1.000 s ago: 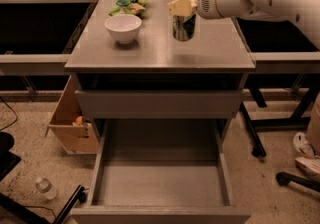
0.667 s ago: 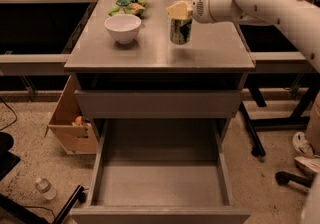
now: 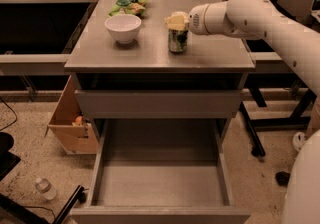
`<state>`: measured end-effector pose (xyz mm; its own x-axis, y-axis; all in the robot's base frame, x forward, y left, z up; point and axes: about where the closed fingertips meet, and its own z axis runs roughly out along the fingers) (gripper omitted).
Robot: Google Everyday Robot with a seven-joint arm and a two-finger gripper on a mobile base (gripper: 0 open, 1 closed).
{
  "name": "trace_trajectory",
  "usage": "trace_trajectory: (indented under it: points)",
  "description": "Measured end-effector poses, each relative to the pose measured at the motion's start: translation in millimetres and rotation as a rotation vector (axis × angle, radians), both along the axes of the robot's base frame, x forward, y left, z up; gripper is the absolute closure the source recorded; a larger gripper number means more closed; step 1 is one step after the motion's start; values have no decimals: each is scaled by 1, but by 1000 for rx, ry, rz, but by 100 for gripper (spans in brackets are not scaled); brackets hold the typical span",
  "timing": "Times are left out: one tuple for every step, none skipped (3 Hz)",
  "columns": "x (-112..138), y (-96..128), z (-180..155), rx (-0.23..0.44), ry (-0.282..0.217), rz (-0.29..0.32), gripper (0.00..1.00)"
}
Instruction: Pick green can from middle drawer and place on counter
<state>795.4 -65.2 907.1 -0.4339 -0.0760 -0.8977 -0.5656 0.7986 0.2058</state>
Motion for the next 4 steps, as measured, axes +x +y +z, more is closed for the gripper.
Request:
trace_trajectory:
  points:
    - [0,0,0,0,0,0,27]
    - [0,0,0,0,0,0,4]
    - [0,0,0,0,0,0,0]
    - [-3,-2,16,-8,-18,37,0]
